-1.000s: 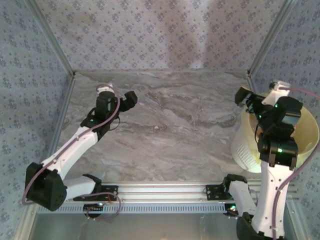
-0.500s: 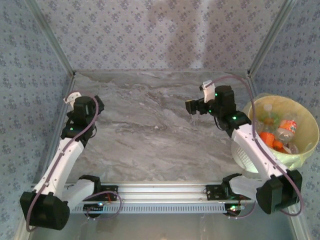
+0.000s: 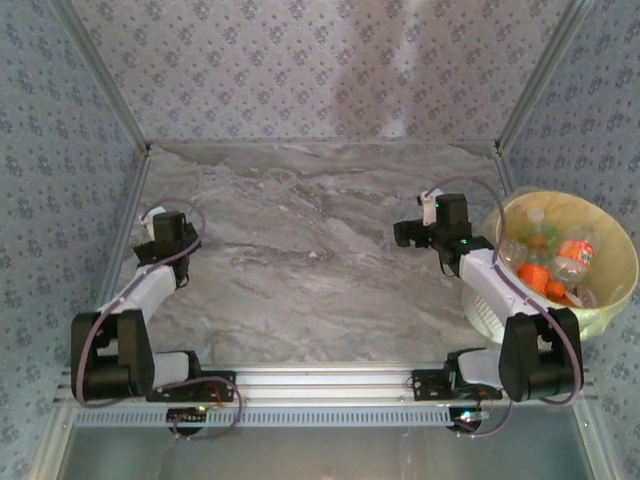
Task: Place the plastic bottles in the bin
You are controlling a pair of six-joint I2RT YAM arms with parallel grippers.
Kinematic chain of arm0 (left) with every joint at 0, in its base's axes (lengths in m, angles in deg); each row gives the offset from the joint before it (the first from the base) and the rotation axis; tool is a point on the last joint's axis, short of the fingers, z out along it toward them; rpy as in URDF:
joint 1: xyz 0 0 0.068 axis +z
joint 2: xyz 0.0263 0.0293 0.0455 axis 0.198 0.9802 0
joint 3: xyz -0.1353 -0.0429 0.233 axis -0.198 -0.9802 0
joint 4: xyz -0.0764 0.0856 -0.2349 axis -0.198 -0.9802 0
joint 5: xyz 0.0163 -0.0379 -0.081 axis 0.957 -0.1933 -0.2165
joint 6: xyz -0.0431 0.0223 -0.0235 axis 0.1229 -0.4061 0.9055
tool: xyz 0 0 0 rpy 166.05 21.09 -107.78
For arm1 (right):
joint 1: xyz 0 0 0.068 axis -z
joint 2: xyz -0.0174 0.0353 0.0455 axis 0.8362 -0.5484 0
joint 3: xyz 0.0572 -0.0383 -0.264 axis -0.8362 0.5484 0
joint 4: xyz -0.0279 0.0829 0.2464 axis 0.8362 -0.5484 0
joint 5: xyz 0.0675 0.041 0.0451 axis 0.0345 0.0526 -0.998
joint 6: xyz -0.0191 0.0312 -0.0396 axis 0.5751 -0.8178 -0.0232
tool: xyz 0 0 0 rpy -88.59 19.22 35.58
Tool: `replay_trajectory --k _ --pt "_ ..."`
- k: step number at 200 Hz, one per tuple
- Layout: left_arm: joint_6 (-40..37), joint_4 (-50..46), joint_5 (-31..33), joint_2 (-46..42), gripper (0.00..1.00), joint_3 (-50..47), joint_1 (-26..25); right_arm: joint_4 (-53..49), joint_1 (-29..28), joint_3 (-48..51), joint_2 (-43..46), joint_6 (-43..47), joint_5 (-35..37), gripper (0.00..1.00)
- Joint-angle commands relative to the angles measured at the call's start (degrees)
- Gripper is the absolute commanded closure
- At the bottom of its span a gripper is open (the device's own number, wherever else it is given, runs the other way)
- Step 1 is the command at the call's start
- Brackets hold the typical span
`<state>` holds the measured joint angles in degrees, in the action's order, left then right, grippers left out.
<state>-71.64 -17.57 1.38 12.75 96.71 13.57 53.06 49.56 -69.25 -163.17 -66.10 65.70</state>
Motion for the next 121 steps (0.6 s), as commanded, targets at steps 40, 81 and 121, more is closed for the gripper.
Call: replay_trajectory --k 40,81,121 --pt "-12.7 26.9 -15.8 6.5 0.02 -5.5 0.9 8.9 6.2 5.8 -2.3 0.1 -2.8 0.00" --pt "-12.3 49.7 -15.0 13.4 0.02 -13.5 -0.4 20.1 7.9 10.0 -4.8 0.8 -2.2 0.00" --pt "-12.7 44.4 -5.5 13.0 0.02 -11.3 -3.7 32.7 8.3 14.2 -7.9 0.3 0.7 0.00"
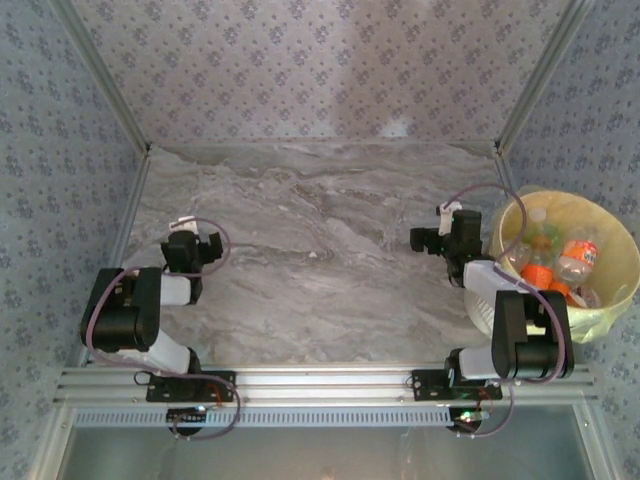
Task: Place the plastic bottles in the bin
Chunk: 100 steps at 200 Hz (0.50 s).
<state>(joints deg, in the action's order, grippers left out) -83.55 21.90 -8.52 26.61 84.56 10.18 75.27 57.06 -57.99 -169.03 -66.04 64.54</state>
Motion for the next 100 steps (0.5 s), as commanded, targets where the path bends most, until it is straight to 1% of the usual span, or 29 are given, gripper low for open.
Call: replay_trajectory --k 1,13,26,37,48,64,70,76,83,91,96,100 --pt "-0.7 4.7 4.4 -0.9 0.02 0.8 -0.3 11.0 0.9 3.1 -2.1 0.2 1.9 0.00" --pt "-0.8 5.2 4.4 -0.7 0.02 0.8 -0.3 13.8 0.9 3.6 -2.4 0.1 1.9 0.00" --pt "-0.8 5.0 4.4 -0.8 0.02 0.8 -0.3 22.7 0.9 6.5 -3.0 -0.1 1.6 0.00" --pt "-0.7 4.6 4.4 -0.9 0.02 0.8 -0.3 25.2 1.0 8.1 -3.4 0.2 1.5 0.00" --pt "-0.7 4.8 4.4 -0.8 0.02 0.8 -0.2 32.8 0.9 11.4 -4.9 0.3 1.1 0.00" --pt "-0.7 4.8 4.4 -0.8 0.02 0.8 -0.2 47.3 0.9 16.5 -9.1 0.6 2.0 0.00" --pt "-0.7 4.8 4.3 -0.8 0.02 0.8 -0.2 51.0 0.9 17.7 -10.7 -0.9 1.7 0.00" --pt "-0.7 4.8 4.4 -0.8 0.02 0.8 -0.2 50.1 1.1 18.0 -9.9 -1.0 1.8 0.00" --pt "-0.7 4.8 4.4 -0.8 0.02 0.8 -0.2 45.7 1.2 17.1 -8.5 0.2 1.3 0.00" --pt "-0.7 4.8 4.3 -0.8 0.02 0.8 -0.3 42.9 1.5 14.8 -9.0 0.5 0.4 0.00" --pt "-0.7 4.8 4.4 -0.8 0.02 0.8 -0.2 40.2 1.6 12.6 -9.6 -0.9 0.1 0.00" --pt "-0.7 4.8 4.4 -0.8 0.02 0.8 -0.2 35.6 1.7 10.4 -9.6 -1.5 -0.1 0.00"
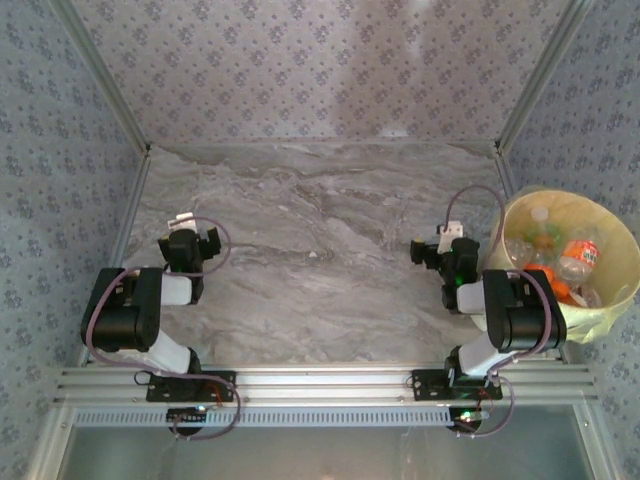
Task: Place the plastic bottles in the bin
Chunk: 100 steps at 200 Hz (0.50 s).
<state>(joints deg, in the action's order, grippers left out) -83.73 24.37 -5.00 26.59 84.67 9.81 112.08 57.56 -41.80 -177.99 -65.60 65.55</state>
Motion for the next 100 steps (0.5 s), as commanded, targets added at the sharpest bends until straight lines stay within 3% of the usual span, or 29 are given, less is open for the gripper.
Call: replay_trajectory --k 1,5,18,100 --pt "-0.6 2.3 0.8 -0.8 0.02 0.7 0.2 -2.6 1.4 -6.2 -0.5 -2.0 -1.1 0.00" --pt "-0.5 2.3 0.8 -0.8 0.02 0.7 0.1 -5.9 2.3 -6.7 0.4 -1.4 -0.9 0.00" --pt "-0.5 2.3 0.8 -0.8 0.02 0.7 0.1 -1.6 2.4 -5.7 -0.6 -3.3 0.0 0.00" --pt "-0.5 2.3 0.8 -0.8 0.02 0.7 0.2 -1.9 1.8 -5.6 -0.1 -2.7 1.5 0.00"
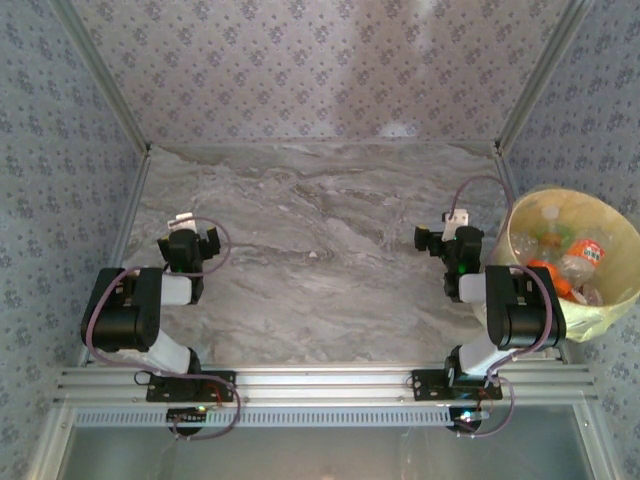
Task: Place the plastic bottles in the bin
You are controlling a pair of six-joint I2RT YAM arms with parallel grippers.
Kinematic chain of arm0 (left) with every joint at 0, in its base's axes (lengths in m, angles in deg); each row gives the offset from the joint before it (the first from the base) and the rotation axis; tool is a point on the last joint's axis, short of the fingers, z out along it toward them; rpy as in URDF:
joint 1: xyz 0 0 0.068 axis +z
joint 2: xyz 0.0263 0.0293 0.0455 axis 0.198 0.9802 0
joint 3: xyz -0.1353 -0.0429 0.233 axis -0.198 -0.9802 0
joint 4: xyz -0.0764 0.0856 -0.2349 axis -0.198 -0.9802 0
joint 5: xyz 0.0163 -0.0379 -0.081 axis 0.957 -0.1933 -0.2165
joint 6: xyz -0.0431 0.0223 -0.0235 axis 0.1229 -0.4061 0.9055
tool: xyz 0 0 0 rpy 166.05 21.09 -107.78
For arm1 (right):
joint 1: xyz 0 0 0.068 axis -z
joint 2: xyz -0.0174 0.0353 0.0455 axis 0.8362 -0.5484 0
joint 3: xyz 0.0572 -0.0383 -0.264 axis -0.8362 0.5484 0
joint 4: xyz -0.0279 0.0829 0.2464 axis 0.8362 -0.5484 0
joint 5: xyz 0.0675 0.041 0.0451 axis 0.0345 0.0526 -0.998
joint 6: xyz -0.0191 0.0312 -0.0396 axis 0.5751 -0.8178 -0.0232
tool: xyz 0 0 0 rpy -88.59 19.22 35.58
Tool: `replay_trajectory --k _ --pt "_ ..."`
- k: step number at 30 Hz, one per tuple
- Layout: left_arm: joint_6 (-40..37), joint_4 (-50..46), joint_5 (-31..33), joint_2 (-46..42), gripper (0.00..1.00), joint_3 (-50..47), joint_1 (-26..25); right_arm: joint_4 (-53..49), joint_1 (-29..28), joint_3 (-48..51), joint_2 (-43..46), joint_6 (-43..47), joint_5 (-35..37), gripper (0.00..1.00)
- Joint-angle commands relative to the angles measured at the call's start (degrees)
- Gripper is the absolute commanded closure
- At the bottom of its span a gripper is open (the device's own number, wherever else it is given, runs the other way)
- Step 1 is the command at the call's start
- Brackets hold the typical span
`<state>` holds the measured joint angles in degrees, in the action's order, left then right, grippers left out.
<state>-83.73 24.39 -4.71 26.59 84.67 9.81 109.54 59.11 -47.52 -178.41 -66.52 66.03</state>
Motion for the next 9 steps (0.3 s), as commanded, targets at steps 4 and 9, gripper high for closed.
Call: replay_trajectory --k 4,9 --pt "-0.5 2.3 0.5 -0.8 0.02 0.8 0.2 -0.2 0.3 -0.2 0.2 -2.0 0.0 0.00" --pt "-0.5 2.3 0.5 -0.8 0.02 0.7 0.2 0.6 0.3 0.1 0.3 -1.7 1.2 0.00"
